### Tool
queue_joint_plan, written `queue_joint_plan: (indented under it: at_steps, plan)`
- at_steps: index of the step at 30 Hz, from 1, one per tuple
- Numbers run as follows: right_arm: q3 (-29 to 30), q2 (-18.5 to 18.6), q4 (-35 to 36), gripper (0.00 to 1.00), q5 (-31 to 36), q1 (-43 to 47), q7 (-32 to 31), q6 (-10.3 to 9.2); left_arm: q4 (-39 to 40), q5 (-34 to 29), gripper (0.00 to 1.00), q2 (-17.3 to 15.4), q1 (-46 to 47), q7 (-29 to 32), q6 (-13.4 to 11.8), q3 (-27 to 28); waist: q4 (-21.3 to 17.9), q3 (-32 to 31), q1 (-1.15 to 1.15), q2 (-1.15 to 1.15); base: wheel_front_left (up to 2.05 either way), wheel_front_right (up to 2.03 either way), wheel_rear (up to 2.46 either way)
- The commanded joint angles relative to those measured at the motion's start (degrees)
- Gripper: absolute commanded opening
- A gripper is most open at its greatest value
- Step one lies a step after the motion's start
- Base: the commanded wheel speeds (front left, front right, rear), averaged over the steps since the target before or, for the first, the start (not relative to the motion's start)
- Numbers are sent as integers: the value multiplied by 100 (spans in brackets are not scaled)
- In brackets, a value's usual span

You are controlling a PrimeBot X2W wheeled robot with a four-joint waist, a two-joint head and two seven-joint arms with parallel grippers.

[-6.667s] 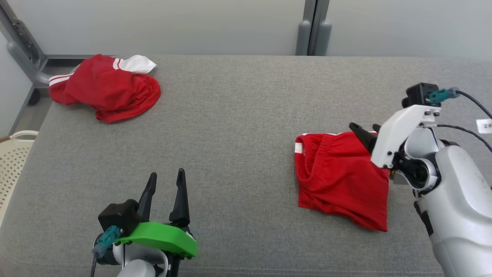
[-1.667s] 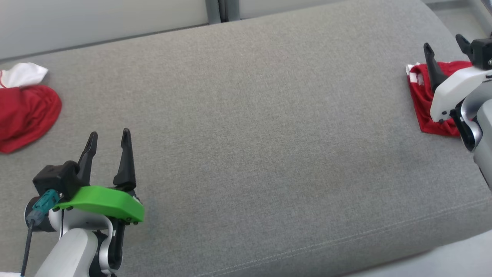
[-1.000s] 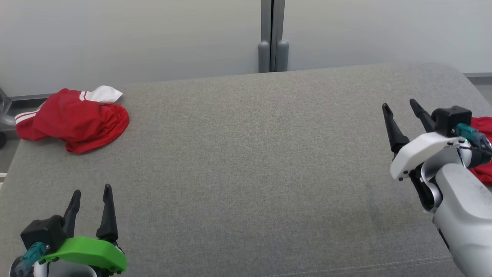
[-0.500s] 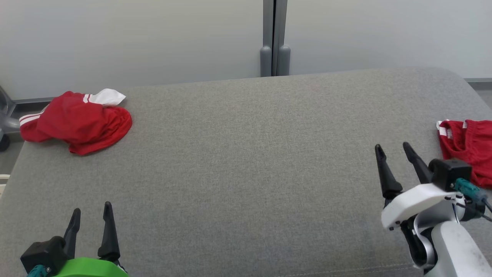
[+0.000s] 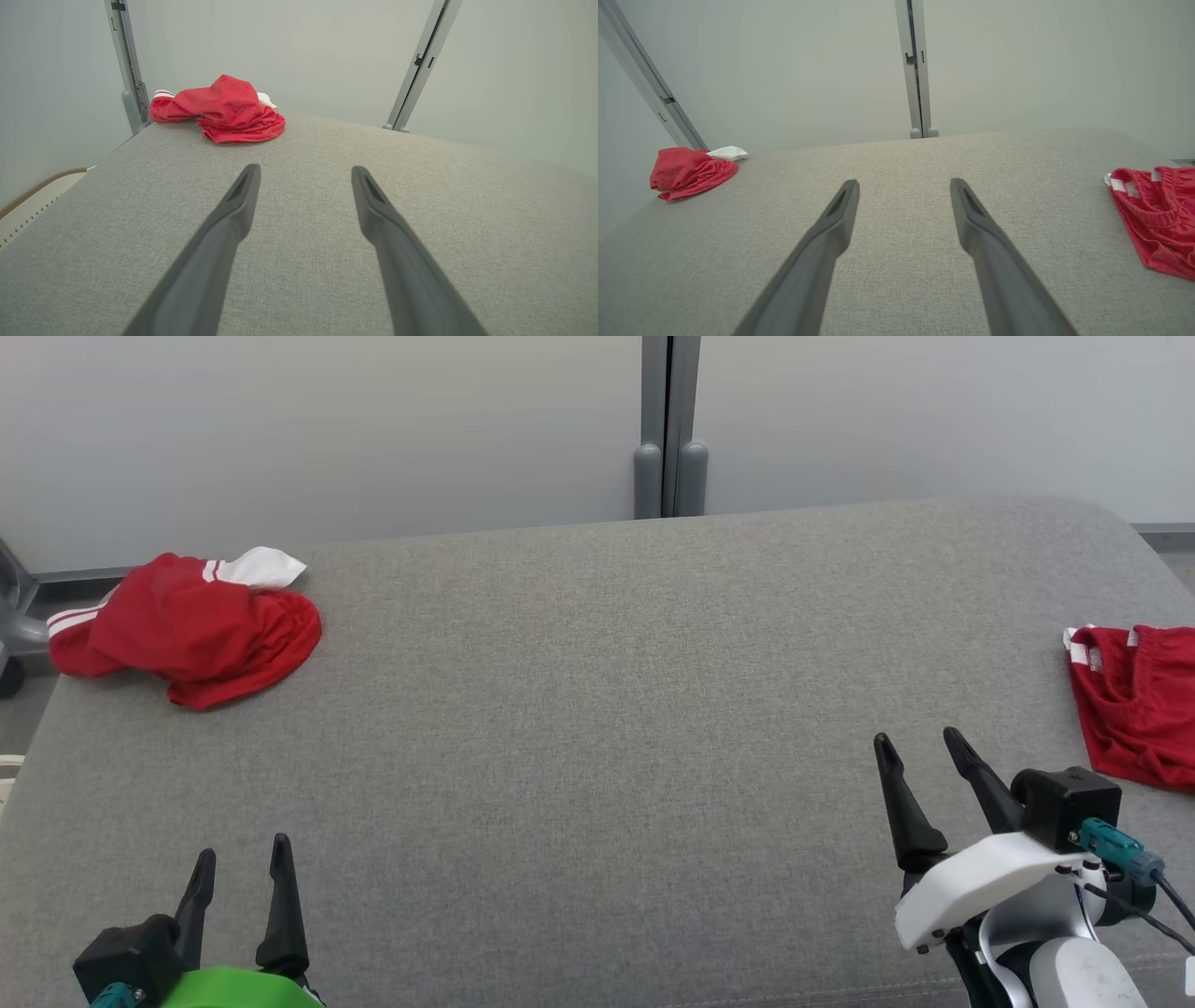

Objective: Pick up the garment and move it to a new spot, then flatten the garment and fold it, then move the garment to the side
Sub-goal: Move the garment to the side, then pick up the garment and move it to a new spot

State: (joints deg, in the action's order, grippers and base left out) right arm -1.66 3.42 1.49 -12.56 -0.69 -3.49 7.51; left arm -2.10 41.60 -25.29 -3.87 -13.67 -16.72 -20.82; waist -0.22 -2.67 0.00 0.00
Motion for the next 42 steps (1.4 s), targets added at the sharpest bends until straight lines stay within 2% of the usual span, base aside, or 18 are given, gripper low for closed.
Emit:
queue_joint_plan:
  at_steps: [1, 21, 26, 36, 42]
  plan:
    - [-13, -7, 37, 100, 66, 41, -23, -4, -18, -44, 100, 12, 11, -9, -3, -10, 2, -1, 0, 0, 0, 0, 0]
    - [-105, -50, -37, 100, 106, 29, -51, -4, -31, -78, 100, -19, 75, 70, -34, -143, 223, -106, 0, 0, 0, 0, 0]
    - [-132, -50, 2, 100, 71, 75, -43, -4, 7, -93, 100, -58, 114, 96, -53, -131, 601, -126, 0, 0, 0, 0, 0]
    - [-191, -48, 22, 100, -31, 89, 57, -4, 119, -125, 100, -139, 104, 146, -147, -116, 1835, -72, 0, 0, 0, 0, 0]
    - [-230, -48, 22, 100, -43, 94, 88, -4, 193, -143, 100, -189, 79, 175, -204, -112, 2333, -9, 0, 0, 0, 0, 0]
